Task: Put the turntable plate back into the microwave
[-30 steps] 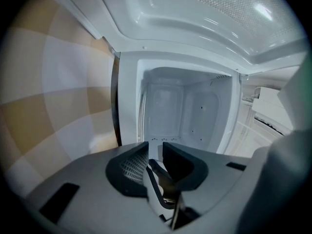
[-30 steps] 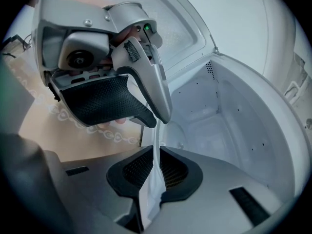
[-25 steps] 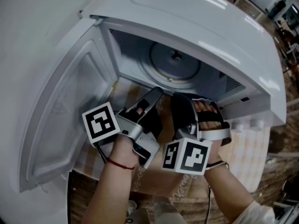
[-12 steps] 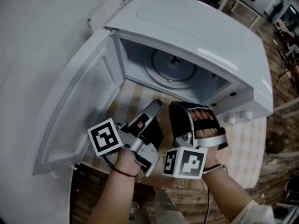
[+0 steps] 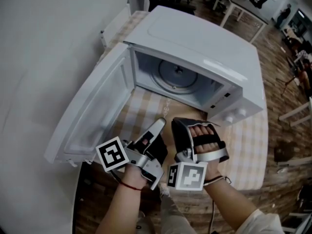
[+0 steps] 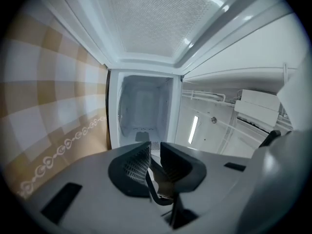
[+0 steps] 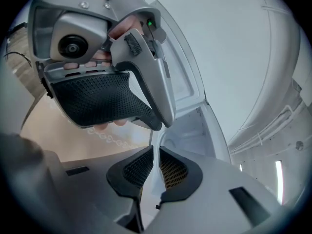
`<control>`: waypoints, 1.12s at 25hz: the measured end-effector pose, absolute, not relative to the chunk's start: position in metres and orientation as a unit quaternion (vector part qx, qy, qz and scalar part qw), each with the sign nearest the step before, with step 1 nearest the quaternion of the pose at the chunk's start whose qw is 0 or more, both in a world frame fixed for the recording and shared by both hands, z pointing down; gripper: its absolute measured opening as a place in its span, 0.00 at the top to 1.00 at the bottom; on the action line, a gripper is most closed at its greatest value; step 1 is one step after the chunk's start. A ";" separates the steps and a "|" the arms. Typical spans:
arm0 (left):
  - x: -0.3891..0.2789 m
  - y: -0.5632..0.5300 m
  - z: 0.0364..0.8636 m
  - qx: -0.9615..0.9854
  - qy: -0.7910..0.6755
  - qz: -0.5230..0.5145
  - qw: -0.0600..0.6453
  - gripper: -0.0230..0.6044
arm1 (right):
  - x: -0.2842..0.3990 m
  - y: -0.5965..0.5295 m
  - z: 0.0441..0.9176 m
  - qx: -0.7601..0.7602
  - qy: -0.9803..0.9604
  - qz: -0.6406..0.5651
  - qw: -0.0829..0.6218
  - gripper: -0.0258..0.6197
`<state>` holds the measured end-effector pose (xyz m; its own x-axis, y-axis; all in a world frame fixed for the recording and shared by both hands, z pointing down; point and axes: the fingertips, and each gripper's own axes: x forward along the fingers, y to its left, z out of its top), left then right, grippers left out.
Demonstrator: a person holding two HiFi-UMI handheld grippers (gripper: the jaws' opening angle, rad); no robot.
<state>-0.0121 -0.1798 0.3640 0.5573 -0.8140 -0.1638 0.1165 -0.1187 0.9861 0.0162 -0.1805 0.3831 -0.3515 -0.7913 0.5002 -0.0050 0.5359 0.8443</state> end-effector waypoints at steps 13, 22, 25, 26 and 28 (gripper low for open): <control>-0.035 -0.105 0.329 0.642 -0.276 -0.390 0.600 0.88 | -0.001 -0.106 0.352 0.262 -0.722 -0.403 0.497 0.87; -0.034 -0.046 0.301 0.636 -0.267 -0.397 0.605 0.89 | -0.006 -0.049 0.323 0.248 -0.721 -0.413 0.498 0.87; -0.036 -0.028 0.293 0.636 -0.270 -0.395 0.605 0.89 | -0.005 -0.028 0.321 0.250 -0.721 -0.414 0.496 0.87; -0.037 -0.022 0.290 0.637 -0.270 -0.395 0.604 0.89 | -0.005 -0.022 0.321 0.250 -0.720 -0.416 0.495 0.87; -0.037 -0.009 0.285 0.639 -0.268 -0.394 0.603 0.89 | -0.005 -0.009 0.312 0.245 -0.718 -0.422 0.497 0.87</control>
<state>-0.0371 -0.0092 0.2846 0.5459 -0.8184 -0.1795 0.1317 -0.1278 0.9830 -0.0054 -0.0088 0.3119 -0.3858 -0.7705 0.5075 0.0681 0.5248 0.8485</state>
